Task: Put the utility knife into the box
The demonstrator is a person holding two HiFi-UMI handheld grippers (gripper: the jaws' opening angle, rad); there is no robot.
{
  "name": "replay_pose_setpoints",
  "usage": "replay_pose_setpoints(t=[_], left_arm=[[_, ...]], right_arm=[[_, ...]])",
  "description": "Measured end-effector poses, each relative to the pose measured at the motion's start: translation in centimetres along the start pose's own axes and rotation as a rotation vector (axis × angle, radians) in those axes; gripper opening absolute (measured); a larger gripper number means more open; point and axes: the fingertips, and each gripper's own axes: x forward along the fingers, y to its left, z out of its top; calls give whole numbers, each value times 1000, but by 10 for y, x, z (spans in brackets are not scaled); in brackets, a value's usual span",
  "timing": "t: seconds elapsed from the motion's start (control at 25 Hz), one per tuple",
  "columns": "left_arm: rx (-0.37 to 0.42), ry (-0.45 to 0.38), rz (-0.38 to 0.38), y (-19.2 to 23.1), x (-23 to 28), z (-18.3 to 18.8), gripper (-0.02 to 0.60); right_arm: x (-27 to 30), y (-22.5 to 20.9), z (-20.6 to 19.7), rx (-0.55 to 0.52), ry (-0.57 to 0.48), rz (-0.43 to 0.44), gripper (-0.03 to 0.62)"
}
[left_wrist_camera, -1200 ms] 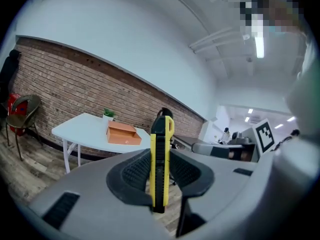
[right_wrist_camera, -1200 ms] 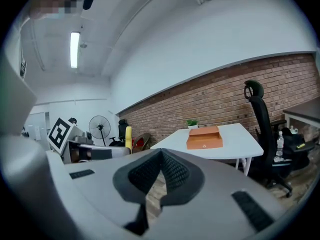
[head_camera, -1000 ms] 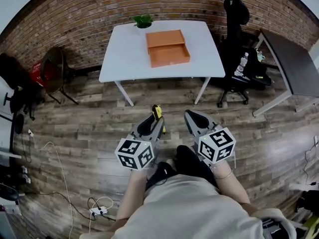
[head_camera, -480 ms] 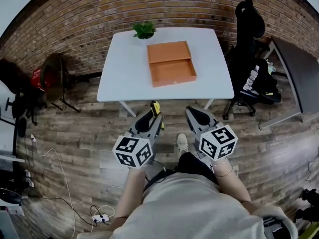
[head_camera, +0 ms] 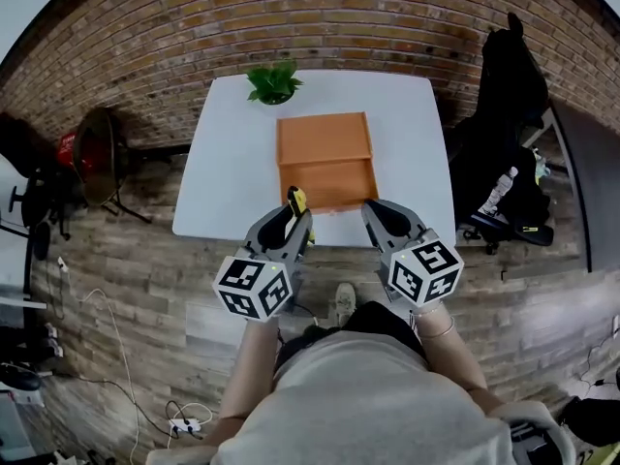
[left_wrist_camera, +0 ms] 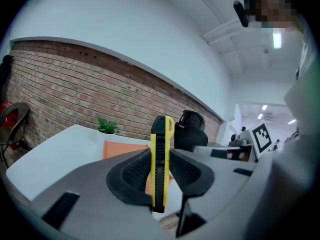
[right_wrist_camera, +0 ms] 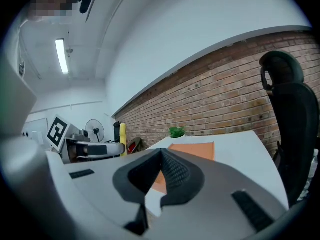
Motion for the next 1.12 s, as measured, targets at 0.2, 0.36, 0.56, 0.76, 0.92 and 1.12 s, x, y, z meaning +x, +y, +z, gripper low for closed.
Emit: replay_pose_setpoints(t=[0.2,0.36,0.56,0.76,0.92,1.12], left_arm=[[-37,24,-16,12,33,-1,109],[-53,57,4,24,47,-9,109],[-32,100,7,34,62,-11,109],[5,124,-3,43,77,-3,109],[43,154,-26,47,88,2,109],[159,234,-49,50,100,-3,109]], right_arm=[[22,-37,9,25,12,6,-2],[29,-51,4,54,26,6,-2],[32,-61,-4,79,38,-14,-2],[34,-70,-8,108,44,-41,-2],[38,-79,-11,137,48,-71,-2],[45,-84,-16,169,56,-93,-2]])
